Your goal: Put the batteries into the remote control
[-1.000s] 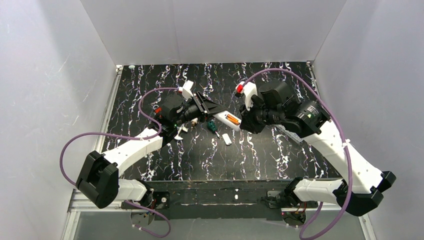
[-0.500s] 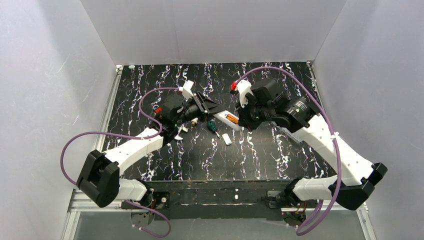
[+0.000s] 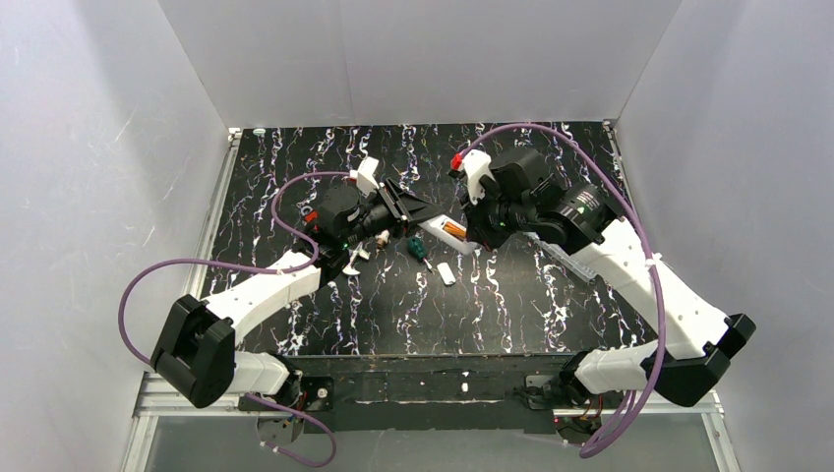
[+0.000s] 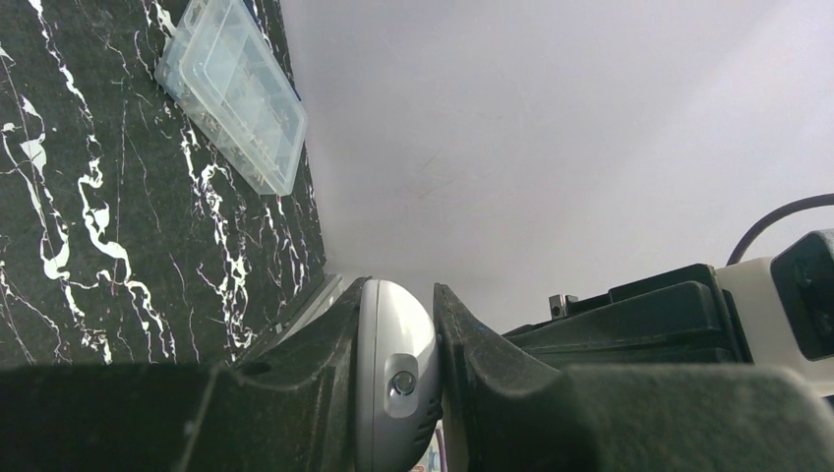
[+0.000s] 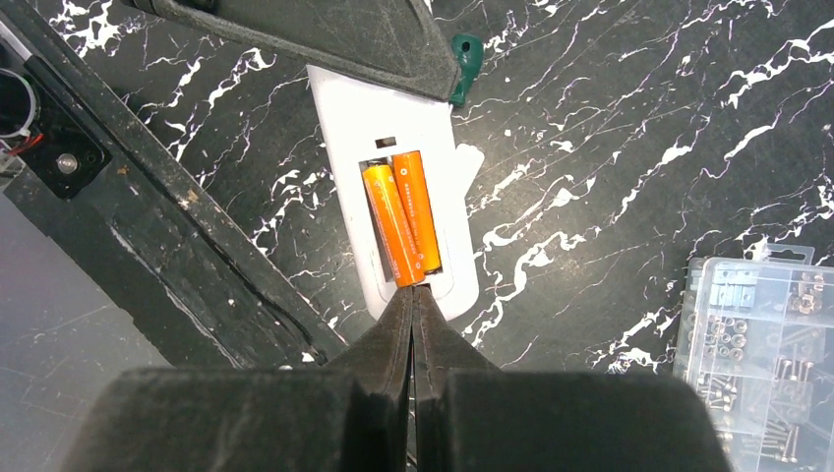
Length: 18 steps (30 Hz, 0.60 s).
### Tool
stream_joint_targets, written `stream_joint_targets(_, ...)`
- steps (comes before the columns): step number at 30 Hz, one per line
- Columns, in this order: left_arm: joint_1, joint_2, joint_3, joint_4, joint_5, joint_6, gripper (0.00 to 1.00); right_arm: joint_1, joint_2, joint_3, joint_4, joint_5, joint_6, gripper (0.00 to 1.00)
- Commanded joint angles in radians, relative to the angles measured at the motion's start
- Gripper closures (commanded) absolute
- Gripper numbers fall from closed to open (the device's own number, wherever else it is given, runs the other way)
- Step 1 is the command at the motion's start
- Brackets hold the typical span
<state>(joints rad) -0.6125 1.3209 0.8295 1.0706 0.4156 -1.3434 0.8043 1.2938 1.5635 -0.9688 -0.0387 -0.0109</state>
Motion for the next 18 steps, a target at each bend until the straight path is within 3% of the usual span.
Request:
stream_joint_targets(1, -0.007, -0.04, 0.02, 0.083, 0.038, 0.003, 1.0, -0.004, 0.011, 0.044, 0.058, -0.039, -0.009, 0.97)
stream_joint_targets(18, -0.007, -0.035, 0.032, 0.091, 0.052, 0.001, 1.0, -0.003, 0.044, 0.046, 0.067, -0.057, -0.017, 0.97)
